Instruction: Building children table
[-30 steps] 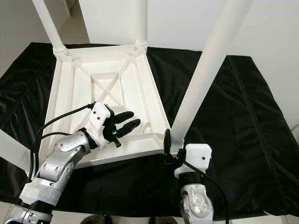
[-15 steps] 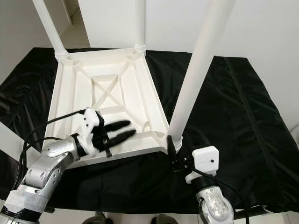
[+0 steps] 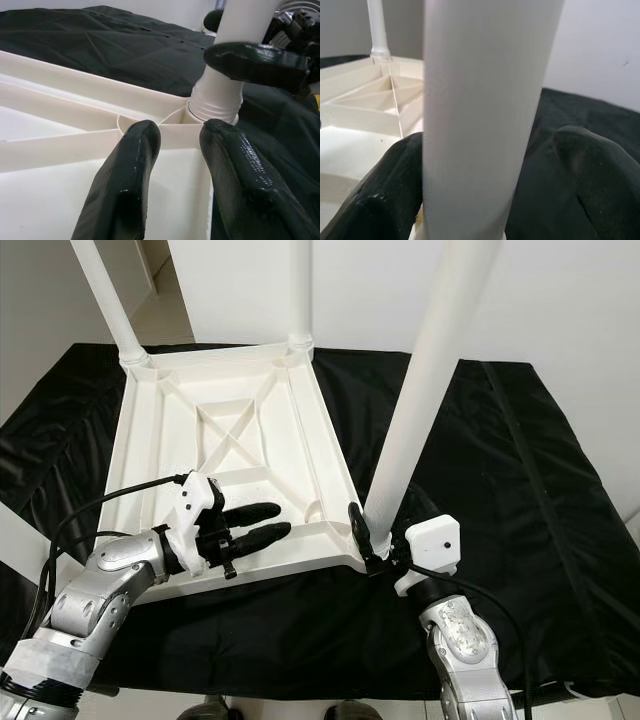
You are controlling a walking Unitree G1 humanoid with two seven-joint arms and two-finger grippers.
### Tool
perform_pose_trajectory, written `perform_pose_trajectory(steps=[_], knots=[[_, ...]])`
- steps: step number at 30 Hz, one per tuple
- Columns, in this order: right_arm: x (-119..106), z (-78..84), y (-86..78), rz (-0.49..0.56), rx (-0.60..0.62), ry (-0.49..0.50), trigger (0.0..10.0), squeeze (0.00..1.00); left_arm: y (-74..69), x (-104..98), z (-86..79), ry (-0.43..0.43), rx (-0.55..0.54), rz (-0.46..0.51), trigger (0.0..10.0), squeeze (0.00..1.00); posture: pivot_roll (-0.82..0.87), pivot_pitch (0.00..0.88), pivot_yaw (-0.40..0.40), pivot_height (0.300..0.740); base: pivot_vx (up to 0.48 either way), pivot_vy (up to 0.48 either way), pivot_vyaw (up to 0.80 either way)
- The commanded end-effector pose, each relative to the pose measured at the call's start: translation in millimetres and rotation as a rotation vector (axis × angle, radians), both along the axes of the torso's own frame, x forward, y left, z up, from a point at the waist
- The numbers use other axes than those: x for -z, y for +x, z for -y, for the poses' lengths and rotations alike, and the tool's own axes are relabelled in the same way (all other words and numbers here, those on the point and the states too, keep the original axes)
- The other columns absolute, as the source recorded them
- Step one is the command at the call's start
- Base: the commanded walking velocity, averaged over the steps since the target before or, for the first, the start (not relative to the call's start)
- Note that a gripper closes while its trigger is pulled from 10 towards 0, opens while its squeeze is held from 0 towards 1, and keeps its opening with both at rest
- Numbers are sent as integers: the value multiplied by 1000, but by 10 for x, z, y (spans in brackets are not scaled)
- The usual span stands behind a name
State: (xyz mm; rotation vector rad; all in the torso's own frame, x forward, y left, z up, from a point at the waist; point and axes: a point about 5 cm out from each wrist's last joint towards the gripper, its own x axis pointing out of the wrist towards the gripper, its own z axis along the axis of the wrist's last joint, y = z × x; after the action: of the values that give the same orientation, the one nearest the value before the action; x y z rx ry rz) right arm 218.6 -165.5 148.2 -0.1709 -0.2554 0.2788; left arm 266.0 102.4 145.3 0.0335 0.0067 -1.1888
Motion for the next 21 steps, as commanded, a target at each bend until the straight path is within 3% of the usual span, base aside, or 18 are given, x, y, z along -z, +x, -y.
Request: perform_pose_trajectory(steps=[1,4,8,10,13,15,21], knots=[[16,7,-3,-14,0,10,10000,0,-44,24,-11,32,81,-12,10000,0,-39,44,24,740,0,0,0],[36,-12,-38,-18,25,43,10000,0,-35,109,-48,125,69,-16,10000,0,-37,44,24,740,0,0,0],[47,-27,-55,-20,37,58,10000,0,-7,149,-55,161,31,-15,10000,0,-36,48,24,740,0,0,0],[54,-62,-72,-19,49,81,10000,0,84,249,-47,225,-83,-25,10000,0,-36,52,26,740,0,0,0],[53,-79,-73,-16,52,88,10000,0,116,300,-32,261,-123,-35,10000,0,-36,54,27,740,0,0,0],[44,-107,-73,-9,58,104,10000,0,179,317,28,277,-196,-37,10000,0,-40,57,33,740,0,0,0],[28,-115,-82,-1,63,120,10000,0,229,274,72,259,-247,-11,10000,0,-46,60,39,740,0,0,0]])
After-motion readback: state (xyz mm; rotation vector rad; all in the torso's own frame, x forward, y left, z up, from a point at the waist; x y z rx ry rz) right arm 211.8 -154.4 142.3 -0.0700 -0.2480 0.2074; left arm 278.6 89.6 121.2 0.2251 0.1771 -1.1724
